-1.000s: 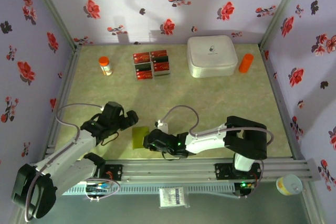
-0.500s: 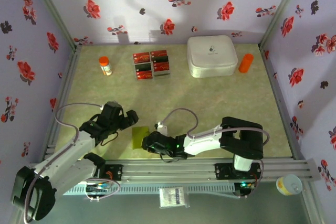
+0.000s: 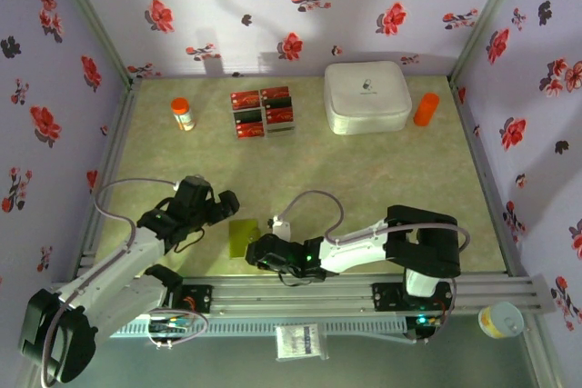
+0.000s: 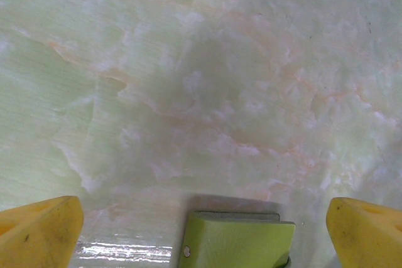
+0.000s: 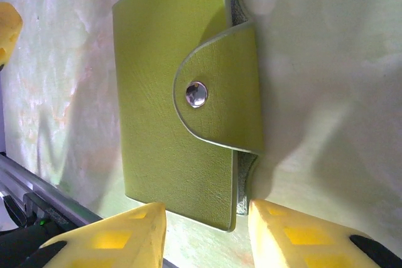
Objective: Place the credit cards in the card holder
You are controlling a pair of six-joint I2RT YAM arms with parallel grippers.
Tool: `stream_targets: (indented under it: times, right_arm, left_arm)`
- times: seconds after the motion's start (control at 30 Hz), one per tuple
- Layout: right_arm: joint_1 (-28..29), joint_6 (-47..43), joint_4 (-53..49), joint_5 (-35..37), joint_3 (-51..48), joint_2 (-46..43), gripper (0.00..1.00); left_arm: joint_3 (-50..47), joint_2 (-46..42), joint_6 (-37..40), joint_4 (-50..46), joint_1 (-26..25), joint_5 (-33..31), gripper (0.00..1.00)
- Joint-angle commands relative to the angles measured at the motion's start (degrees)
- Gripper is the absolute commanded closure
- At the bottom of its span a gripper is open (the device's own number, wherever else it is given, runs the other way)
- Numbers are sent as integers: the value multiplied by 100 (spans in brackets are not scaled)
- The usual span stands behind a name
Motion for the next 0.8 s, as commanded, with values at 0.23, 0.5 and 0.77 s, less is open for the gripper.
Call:
stream_targets:
  times: [0.23,0.5,0.77]
  right_arm:
    - [-133,320,835,90,-489,53,65]
    - [-177,117,828,-123,-288,179,69]
    - [-263,10,789,-310,-107,336,77]
  left_arm:
    - [5,-58,60,-31,-44,-93,0]
    - [35,-31,54,-27,-52,-93,0]
    - [44,-26,56,-24,-53,-97,0]
